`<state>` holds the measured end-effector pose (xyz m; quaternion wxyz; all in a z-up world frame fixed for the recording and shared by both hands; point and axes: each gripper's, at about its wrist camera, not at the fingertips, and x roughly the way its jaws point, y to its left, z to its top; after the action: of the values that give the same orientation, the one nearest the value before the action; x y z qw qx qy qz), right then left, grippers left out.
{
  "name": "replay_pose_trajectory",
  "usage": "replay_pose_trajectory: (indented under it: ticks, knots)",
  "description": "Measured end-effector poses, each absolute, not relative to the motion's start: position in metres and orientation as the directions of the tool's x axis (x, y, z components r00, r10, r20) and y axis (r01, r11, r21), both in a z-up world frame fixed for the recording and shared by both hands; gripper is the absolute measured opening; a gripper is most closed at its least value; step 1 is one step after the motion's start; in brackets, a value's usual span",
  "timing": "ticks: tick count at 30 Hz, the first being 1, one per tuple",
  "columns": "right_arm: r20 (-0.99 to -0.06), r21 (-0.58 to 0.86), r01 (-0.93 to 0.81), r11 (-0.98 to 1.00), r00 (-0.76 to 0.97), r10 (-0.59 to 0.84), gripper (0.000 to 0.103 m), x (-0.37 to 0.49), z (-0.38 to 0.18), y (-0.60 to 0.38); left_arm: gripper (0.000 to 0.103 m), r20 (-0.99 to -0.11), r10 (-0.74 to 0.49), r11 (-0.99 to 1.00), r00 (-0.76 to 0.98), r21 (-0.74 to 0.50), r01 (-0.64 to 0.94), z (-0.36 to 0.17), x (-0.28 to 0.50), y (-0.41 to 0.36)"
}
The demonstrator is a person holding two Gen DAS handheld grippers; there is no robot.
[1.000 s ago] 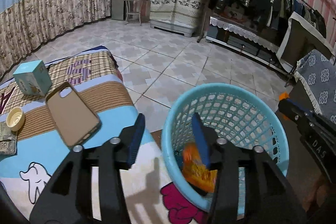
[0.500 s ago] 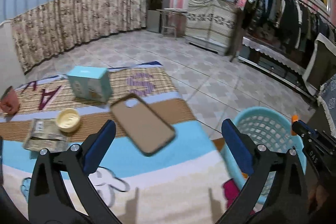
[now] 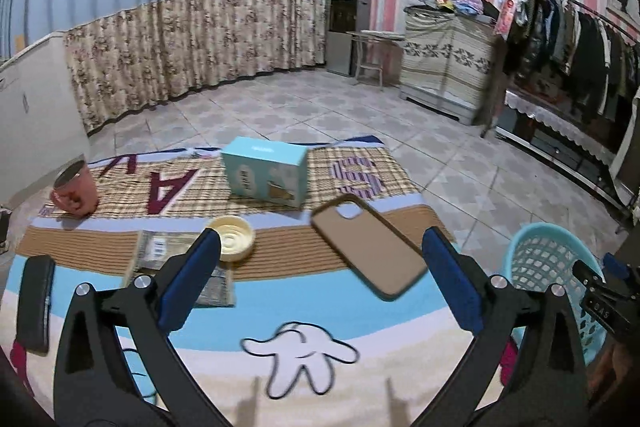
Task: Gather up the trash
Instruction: 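Move both tools back over the blanket toward the printed paper packet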
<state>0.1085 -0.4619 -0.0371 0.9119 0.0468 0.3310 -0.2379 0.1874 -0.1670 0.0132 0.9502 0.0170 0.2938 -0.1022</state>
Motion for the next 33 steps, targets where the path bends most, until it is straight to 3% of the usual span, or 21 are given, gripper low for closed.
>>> replay_pose_trajectory:
  ticks: [3, 7, 23, 33]
  knots:
    - [-0.607, -0.081, 0.474, 0.877, 0.674, -0.421, 0.089, 0.109, -0.032, -0.457, 0.097, -0.558, -0.153, 0.983, 0.816, -0.004, 0.182, 0.014, 0.190, -0.155]
    - [-0.593, -0.098, 0.461, 0.882, 0.685, -0.423, 0.093, 0.117, -0.029, -0.443, 0.097, -0.564, -0.125, 0.987, 0.816, 0.013, 0.160, 0.012, 0.193, -0.141]
    - [-0.579, -0.031, 0.283, 0.958, 0.777, -0.248, 0.097, 0.148, -0.030, -0.349, 0.097, -0.565, -0.019, 0.999, 0.825, 0.023, 0.039, 0.003, 0.211, -0.068]
    - [-0.576, -0.020, 0.232, 0.972, 0.793, -0.201, 0.098, 0.160, -0.044, -0.311, 0.097, -0.612, 0.044, 0.999, 0.789, 0.020, -0.040, -0.023, 0.232, -0.015]
